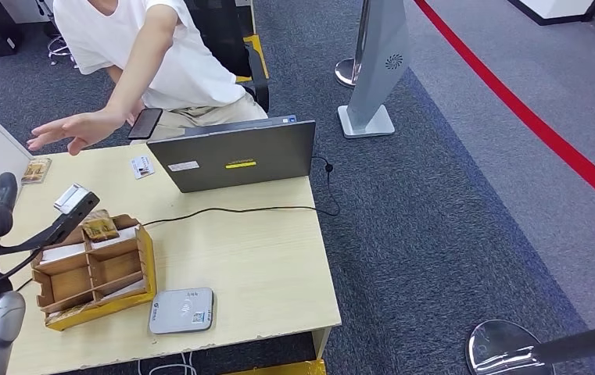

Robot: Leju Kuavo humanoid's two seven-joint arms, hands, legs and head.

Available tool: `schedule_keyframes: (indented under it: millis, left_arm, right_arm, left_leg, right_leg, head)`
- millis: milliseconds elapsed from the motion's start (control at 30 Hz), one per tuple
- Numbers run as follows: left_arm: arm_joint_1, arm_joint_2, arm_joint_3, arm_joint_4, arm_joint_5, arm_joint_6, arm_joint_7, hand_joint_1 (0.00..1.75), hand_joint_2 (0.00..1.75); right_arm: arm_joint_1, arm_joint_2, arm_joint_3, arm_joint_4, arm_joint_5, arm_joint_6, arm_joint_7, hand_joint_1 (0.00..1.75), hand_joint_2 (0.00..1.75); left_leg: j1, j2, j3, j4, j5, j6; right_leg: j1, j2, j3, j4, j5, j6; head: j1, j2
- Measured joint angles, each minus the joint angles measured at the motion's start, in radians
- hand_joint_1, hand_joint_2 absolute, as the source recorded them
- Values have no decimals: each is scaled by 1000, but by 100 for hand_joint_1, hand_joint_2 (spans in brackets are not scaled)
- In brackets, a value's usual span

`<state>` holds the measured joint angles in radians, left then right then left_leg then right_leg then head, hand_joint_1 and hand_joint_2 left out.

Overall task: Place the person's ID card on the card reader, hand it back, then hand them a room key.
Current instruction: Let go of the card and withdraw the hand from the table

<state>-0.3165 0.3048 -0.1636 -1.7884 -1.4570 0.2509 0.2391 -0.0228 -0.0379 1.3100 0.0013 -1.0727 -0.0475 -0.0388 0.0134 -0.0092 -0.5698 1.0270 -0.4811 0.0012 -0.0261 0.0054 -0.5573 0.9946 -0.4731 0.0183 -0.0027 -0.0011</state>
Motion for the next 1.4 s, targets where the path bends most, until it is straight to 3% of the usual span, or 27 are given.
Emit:
schedule_keyframes:
  millis: [467,533,633,800,900,1000,1100,1200,1300,1400]
  left_arm:
    - [42,4,56,2,16,10,-2,0,175]
    - [53,19,75,5,34,9,10,0,175]
    - [92,79,151,19,71,20,18,0,175]
    - [225,209,434,92,162,61,-59,0,175]
    - [301,268,672,172,214,58,-139,0,175]
    - [341,297,953,268,176,15,-264,0,175]
    - [345,298,1243,348,93,-35,-377,0,175]
    - [335,279,1451,388,56,-80,-376,0,175]
    - [330,249,1562,402,87,-126,-310,0,175]
    - [328,203,1623,408,197,-192,-202,0,175]
  right_arm:
    - [1,2,0,0,-2,-3,-3,0,175]
    - [1,2,0,0,-5,-1,-3,0,175]
    - [3,2,0,0,-13,-1,5,0,175]
    - [9,2,-1,0,-35,0,15,0,175]
    - [13,2,-5,2,-51,1,18,0,175]
    - [13,1,-12,4,-69,0,32,0,175]
    - [13,0,-19,5,-84,-1,41,0,175]
    - [9,0,-22,5,-94,0,35,0,175]
    - [0,0,-24,5,-99,1,27,0,175]
    - [-9,0,-23,5,-110,-1,18,0,175]
  left_leg:
    - [0,0,0,0,0,0]
    - [0,1,-1,0,0,0]
    - [1,5,0,-1,-1,-1]
    - [3,11,1,-2,-3,-4]
    - [5,12,0,-2,-4,-6]
    - [6,12,0,-3,-5,-7]
    - [6,12,0,-3,-6,-7]
    - [6,10,0,-2,-6,-7]
    - [6,5,1,-2,-6,-7]
    - [5,3,2,-2,-6,-6]
  right_leg:
    - [0,0,0,0,0,0]
    - [0,1,0,0,0,0]
    - [0,5,-1,1,0,0]
    - [2,11,-2,2,-2,-3]
    - [4,12,-2,2,-3,-5]
    - [5,12,-3,2,-4,-6]
    - [5,11,-3,1,-6,-7]
    - [5,9,-2,0,-6,-6]
    - [5,5,-1,0,-8,-4]
    - [4,3,2,0,-8,-4]
  head:
    - [0,0]
    - [0,0]
    - [0,0]
    - [0,0]
    - [1,0]
    - [1,0]
    - [1,0]
    - [1,0]
    - [1,0]
    - [1,0]
